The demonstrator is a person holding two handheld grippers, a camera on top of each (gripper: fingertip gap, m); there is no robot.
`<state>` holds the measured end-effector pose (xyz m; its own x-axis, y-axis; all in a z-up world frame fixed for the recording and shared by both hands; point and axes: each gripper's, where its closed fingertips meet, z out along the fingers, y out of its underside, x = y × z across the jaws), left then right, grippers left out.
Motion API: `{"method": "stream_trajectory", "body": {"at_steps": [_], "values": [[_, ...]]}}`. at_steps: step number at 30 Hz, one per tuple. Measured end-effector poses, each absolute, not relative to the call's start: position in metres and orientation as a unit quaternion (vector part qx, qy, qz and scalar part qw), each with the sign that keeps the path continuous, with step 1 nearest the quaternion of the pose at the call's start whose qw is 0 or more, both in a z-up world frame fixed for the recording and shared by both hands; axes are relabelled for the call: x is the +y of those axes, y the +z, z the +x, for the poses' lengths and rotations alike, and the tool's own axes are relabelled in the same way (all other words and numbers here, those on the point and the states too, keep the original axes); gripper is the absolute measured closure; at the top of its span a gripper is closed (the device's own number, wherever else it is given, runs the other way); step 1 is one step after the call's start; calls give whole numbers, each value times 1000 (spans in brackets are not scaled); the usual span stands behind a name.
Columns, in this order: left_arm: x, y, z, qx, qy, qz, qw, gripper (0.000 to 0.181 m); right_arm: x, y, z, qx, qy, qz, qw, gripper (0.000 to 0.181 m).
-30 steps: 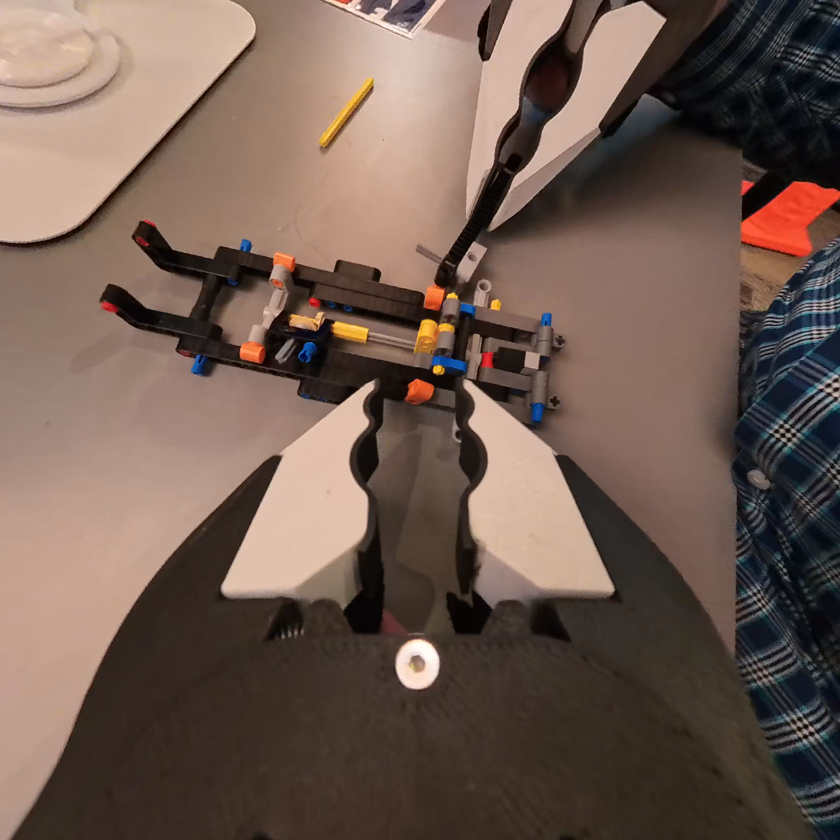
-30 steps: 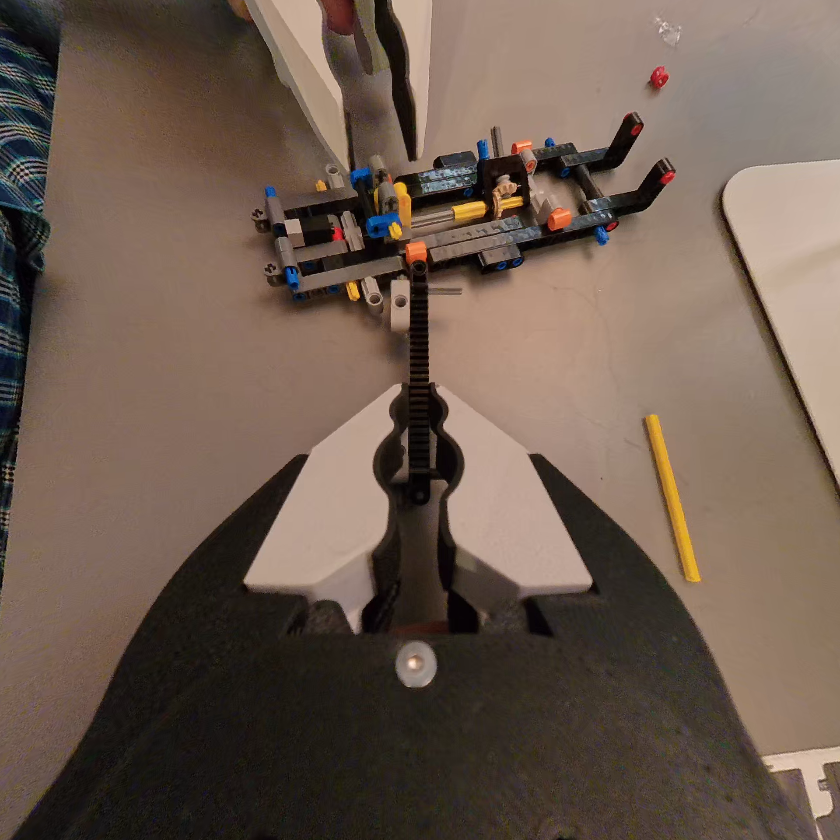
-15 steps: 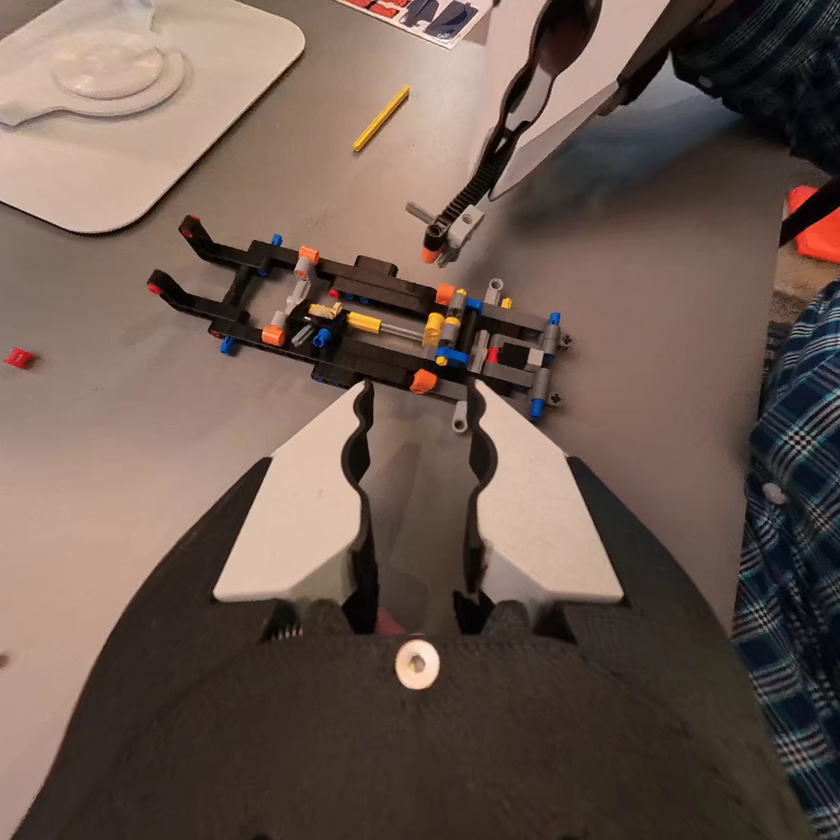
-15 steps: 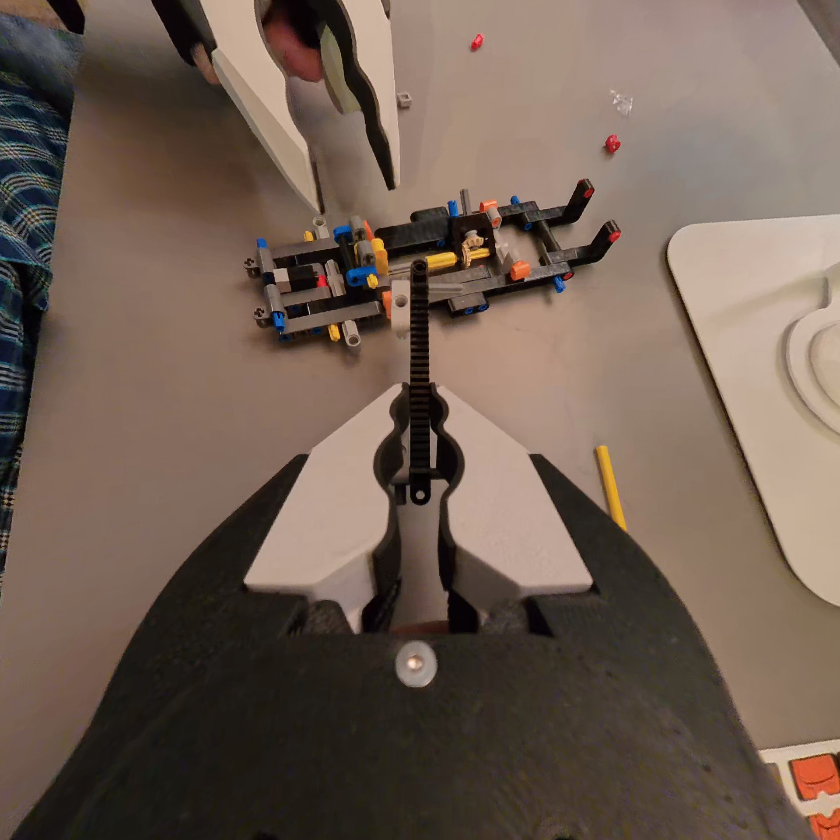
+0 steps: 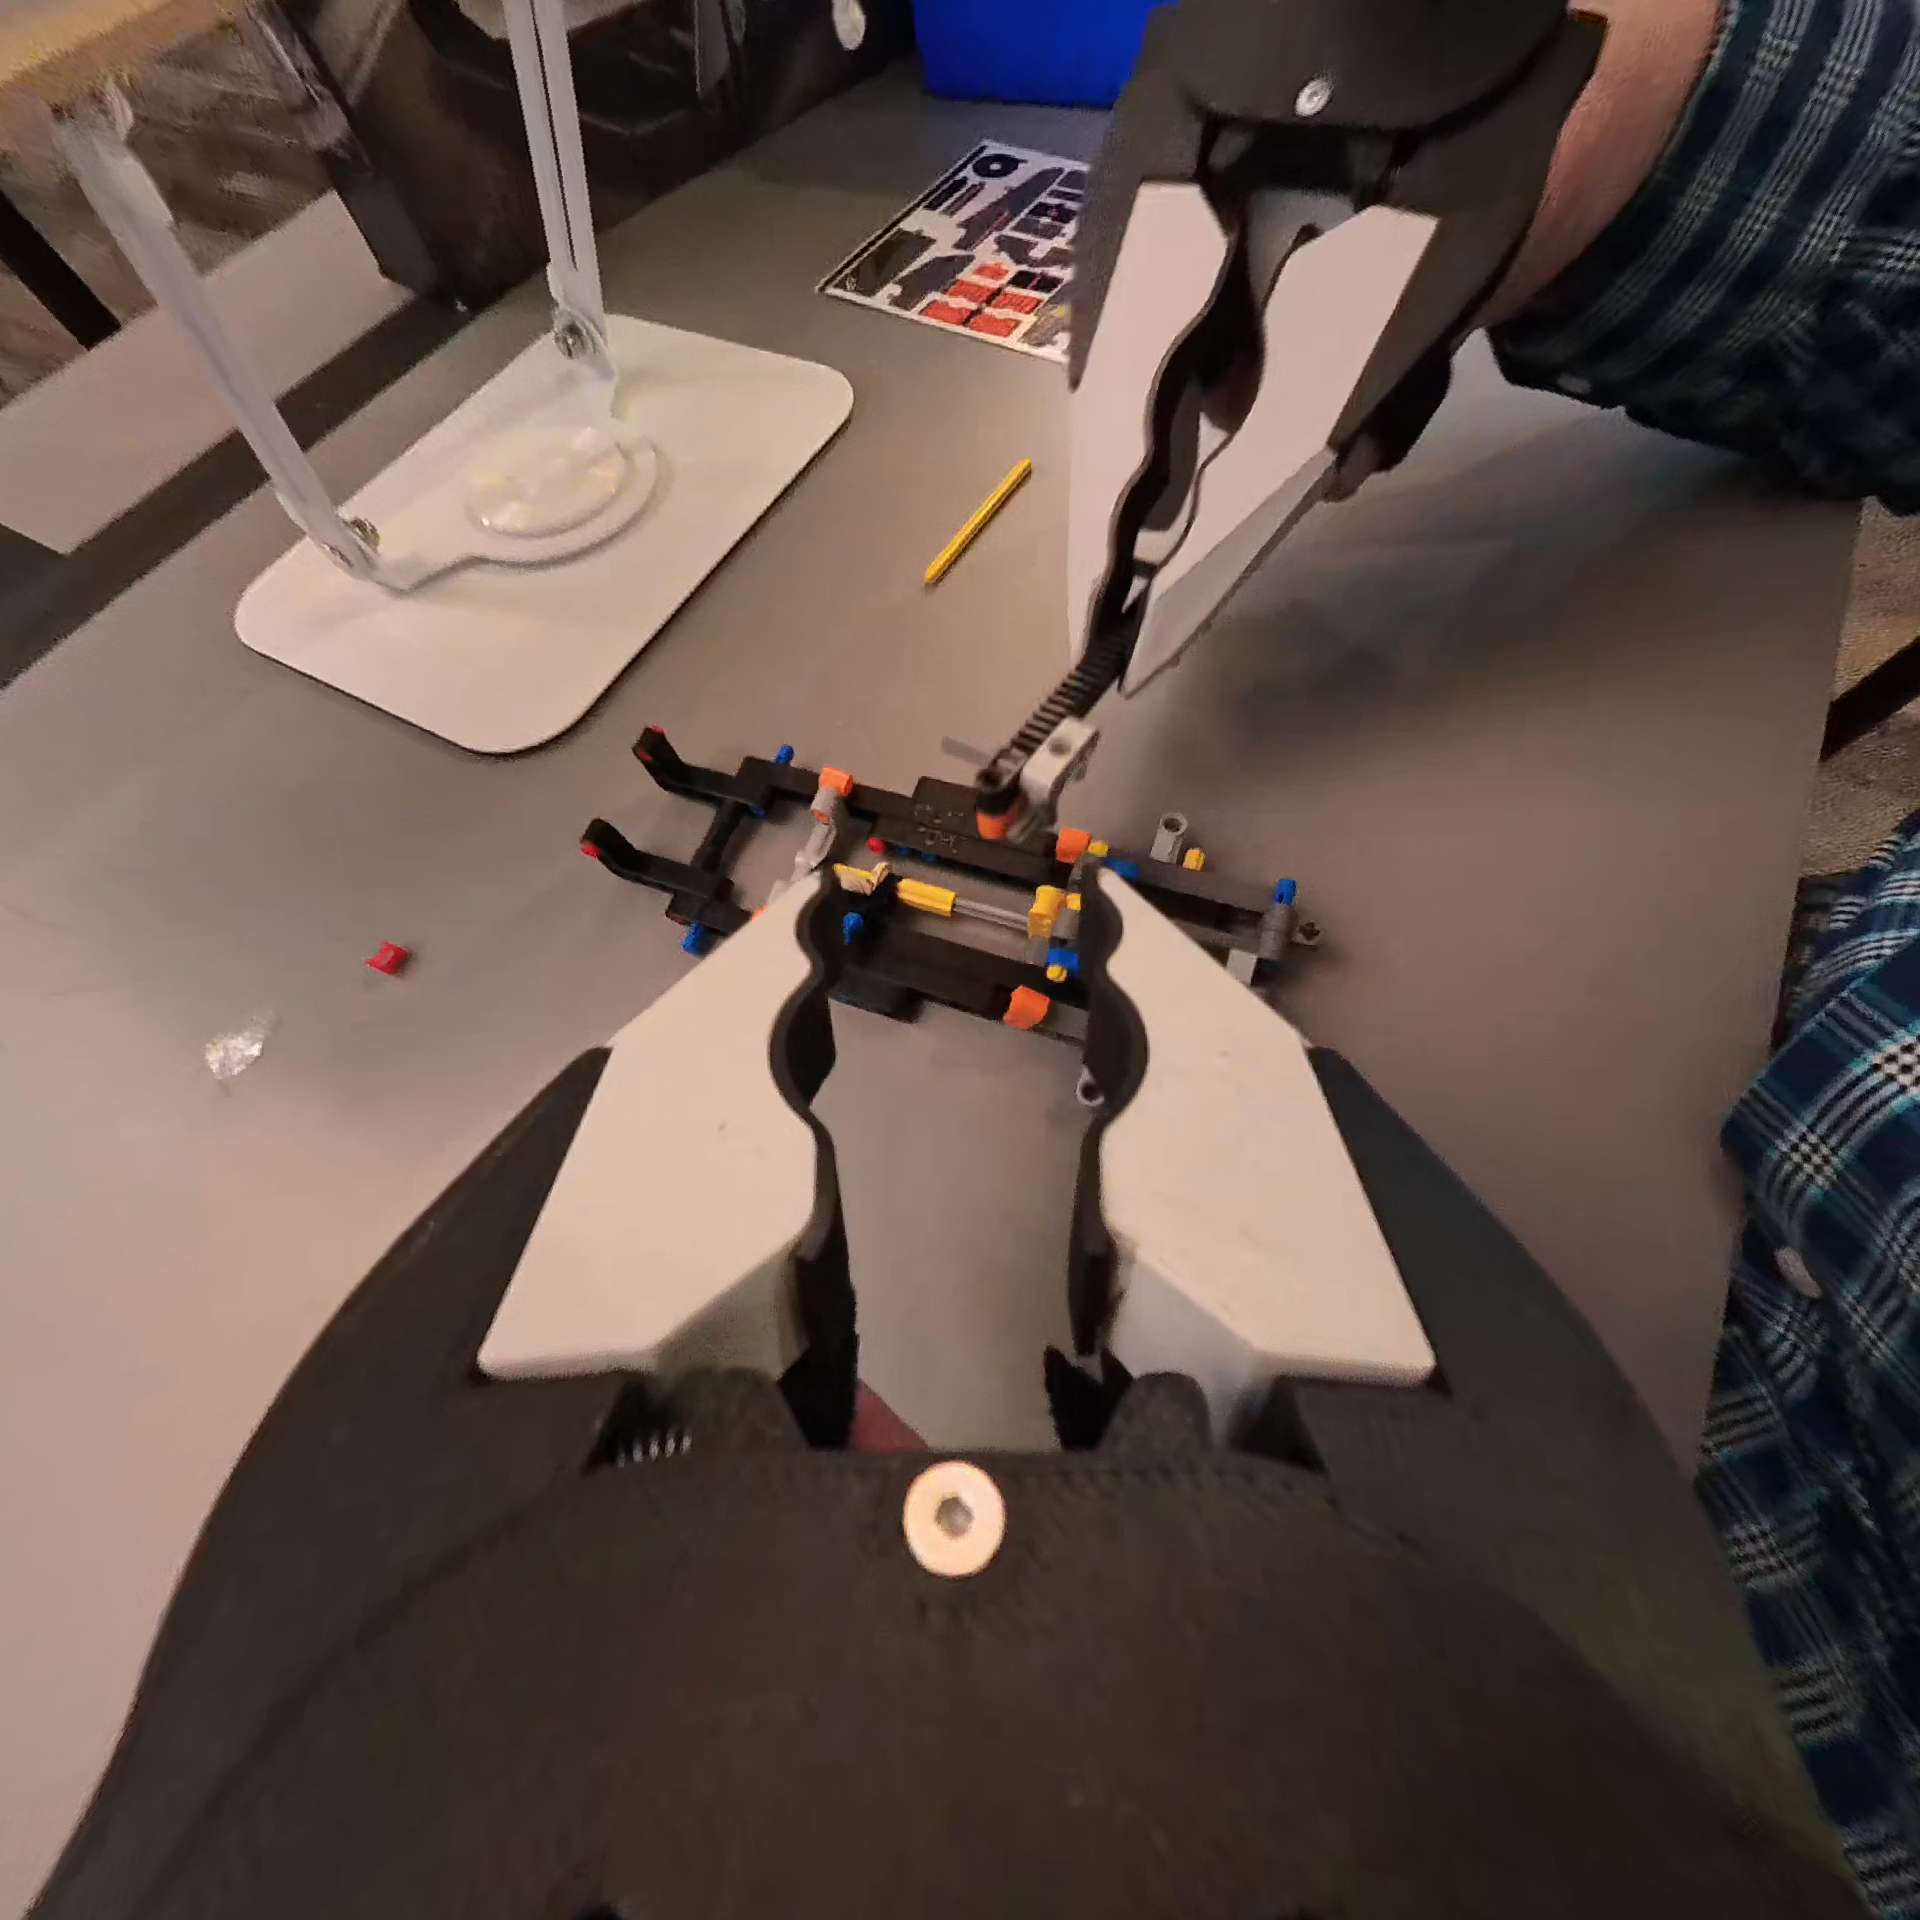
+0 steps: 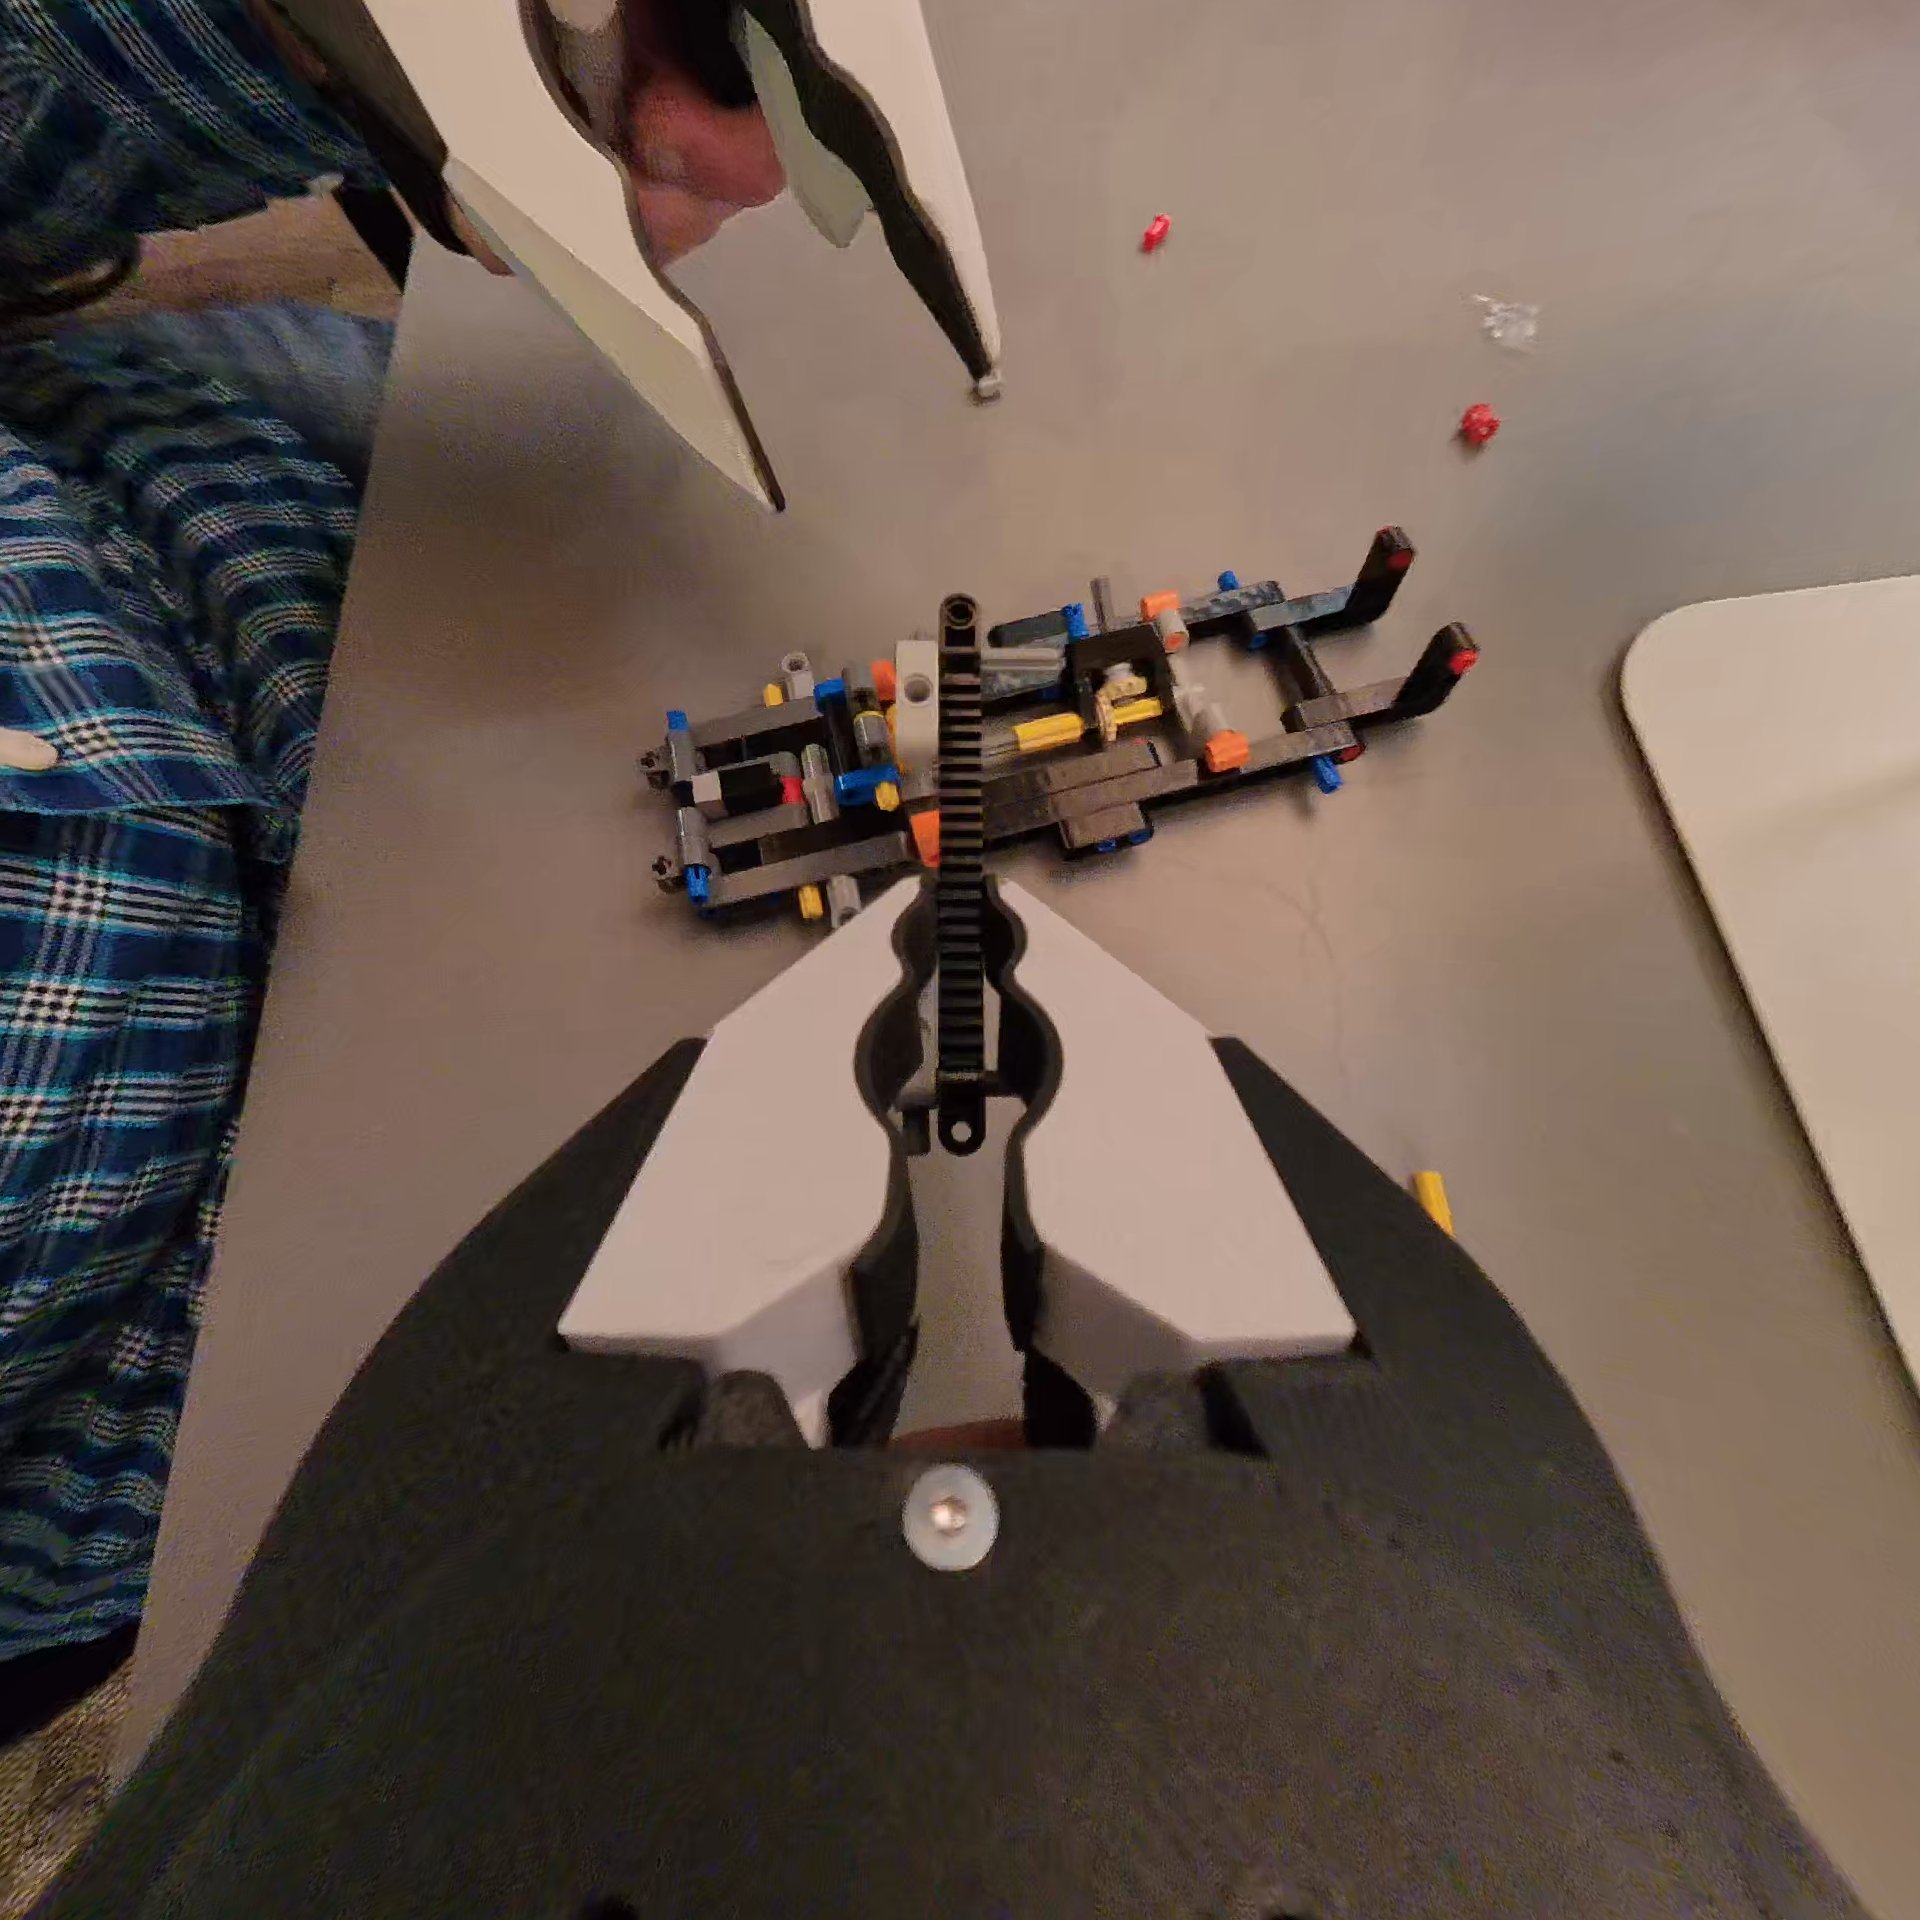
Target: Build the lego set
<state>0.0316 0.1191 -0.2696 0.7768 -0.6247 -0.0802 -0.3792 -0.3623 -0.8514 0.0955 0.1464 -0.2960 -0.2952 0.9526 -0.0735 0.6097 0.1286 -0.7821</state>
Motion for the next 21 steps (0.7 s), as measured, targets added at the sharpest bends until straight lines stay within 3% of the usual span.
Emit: {"method": "stream_trajectory", "body": {"at_steps": [10, 21], "values": [[120, -284, 45, 367, -110, -806, 451, 142, 137, -309, 76, -765, 315, -517, 220, 177], [119, -284, 36, 354, -125, -811, 450, 159, 130, -292, 64, -766, 359, -488, 216, 177]]}}
